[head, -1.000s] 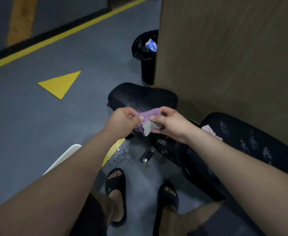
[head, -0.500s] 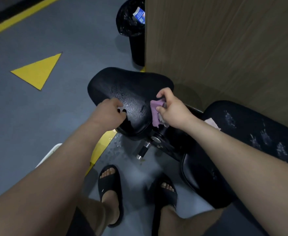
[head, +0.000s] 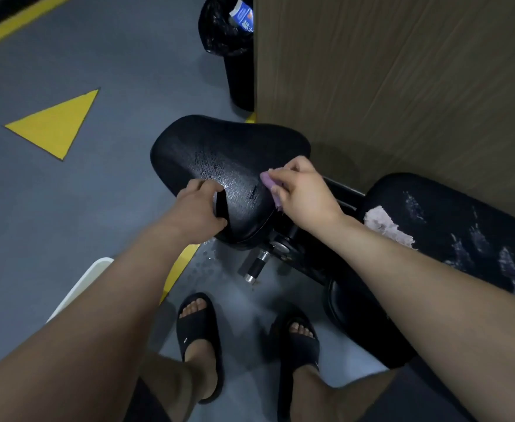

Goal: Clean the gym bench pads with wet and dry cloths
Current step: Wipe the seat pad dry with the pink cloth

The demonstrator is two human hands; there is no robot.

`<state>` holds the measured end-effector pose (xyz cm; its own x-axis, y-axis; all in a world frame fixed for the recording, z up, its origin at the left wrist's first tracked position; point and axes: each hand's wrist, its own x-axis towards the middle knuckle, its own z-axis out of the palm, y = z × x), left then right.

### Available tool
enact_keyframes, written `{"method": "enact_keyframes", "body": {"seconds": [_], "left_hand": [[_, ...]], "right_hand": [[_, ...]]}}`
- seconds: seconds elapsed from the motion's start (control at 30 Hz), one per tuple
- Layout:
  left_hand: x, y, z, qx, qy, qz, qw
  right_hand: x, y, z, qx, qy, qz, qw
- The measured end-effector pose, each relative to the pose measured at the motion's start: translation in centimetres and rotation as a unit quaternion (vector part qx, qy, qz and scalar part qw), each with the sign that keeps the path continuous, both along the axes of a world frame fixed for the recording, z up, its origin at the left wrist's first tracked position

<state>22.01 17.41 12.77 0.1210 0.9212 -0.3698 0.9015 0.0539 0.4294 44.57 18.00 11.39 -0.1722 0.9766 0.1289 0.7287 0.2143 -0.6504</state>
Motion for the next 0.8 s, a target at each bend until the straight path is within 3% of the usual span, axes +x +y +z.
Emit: {"method": "enact_keyframes", "body": {"seconds": [0.13, 0.3, 0.5, 0.6, 0.67, 0.73, 0.8], "left_hand": [[-0.9, -0.2, -0.3, 0.001, -0.018, -0.022, 1.0], [-1.3, -0.2, -0.9, 0.002, -0.037, -0.023, 0.999], [-1.4, 0.0, -1.5, -0.008, -0.039, -0.012, 0.999], [-1.6, 0.0, -1.6, -0.014, -0.046, -0.005, 0.999], [-1.4, 0.1, -1.5, -0.016, -0.048, -0.001, 0.999], [-1.1, 0.2, -1.4, -0.02, -0.051, 0.003, 0.998], [-1.0, 0.3, -1.3, -0.022, -0.053, 0.005, 0.998]], "right_hand": [[-1.4, 0.4, -1.2, -0.027, -0.085, -0.024, 0.996], [-3.3, -3.1, -2.4, 0.043, -0.123, 0.121, 0.984], [-2.2, 0.1, -1.5, 0.042, -0.111, -0.026, 0.993], [-2.4, -2.3, -0.8, -0.006, -0.181, 0.095, 0.979], [-1.7, -2.3, -0.4, 0.015, -0.217, 0.16, 0.963], [-1.2, 0.9, 0.0, 0.032, -0.254, 0.131, 0.958], [-1.2, 4.1, 0.2, 0.021, -0.266, 0.039, 0.963]]}}
